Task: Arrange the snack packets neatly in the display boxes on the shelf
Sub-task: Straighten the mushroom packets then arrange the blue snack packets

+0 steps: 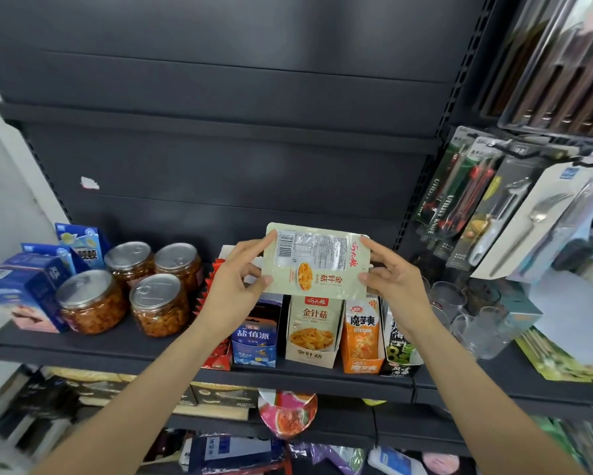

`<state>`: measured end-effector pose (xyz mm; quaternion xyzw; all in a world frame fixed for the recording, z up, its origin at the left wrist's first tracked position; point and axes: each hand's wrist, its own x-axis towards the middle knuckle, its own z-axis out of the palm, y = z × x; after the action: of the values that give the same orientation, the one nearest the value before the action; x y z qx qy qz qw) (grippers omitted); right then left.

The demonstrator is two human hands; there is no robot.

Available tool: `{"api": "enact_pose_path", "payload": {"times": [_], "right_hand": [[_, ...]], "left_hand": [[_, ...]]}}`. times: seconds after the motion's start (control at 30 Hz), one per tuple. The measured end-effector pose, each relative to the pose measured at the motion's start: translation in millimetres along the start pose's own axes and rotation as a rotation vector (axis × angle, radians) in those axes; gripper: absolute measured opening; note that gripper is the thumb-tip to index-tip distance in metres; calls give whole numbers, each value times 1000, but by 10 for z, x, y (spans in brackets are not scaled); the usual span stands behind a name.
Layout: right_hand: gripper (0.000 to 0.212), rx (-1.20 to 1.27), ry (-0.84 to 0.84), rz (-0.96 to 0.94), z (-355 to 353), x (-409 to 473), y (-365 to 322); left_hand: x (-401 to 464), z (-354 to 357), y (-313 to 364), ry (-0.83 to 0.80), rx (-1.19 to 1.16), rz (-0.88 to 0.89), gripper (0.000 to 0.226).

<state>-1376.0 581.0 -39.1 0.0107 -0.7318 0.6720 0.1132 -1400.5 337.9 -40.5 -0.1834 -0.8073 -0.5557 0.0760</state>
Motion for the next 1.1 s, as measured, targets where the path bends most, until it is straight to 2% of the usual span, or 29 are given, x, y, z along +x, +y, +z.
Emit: {"api": "enact_pose_path", "payload": {"times": [0.1, 0.17, 0.27, 0.37, 0.53, 0.6, 0.63, 0.7, 0.77, 0.9, 1.1], "right_hand": [[53, 38, -20, 36, 25, 12, -28], [47, 83, -64, 70, 14, 24, -60], [39, 89, -91, 49, 6, 19, -118], [28, -154, -46, -73, 16, 29, -134], [12, -502, 91, -264, -18, 113, -73], [13, -579, 114, -271, -21, 114, -33], [14, -634, 114, -269, -17, 108, 5], [15, -751, 87, -261, -6, 92, 102], [16, -855, 40, -233, 11, 83, 204], [20, -1043, -50, -182, 85, 82, 340], [31, -1303, -237, -81, 308, 156, 484]], "left_hand": [[23, -12, -22, 25, -39, -60, 65], [33, -32, -55, 23, -152, -183, 62], [21, -55, -130, -63, -366, -330, 59], [23, -37, -172, -112, -555, -428, 51], [58, 32, -292, -128, -579, -564, 30], [72, 60, -378, -135, -434, -572, 25], [66, 63, -435, -145, -245, -525, 24], [17, 45, -554, -234, 279, -316, 32], [-45, 27, -656, -359, 585, -147, 49], [-95, 14, -775, -488, 807, -69, 64], [-69, 16, -828, -514, 873, -65, 58]]}}
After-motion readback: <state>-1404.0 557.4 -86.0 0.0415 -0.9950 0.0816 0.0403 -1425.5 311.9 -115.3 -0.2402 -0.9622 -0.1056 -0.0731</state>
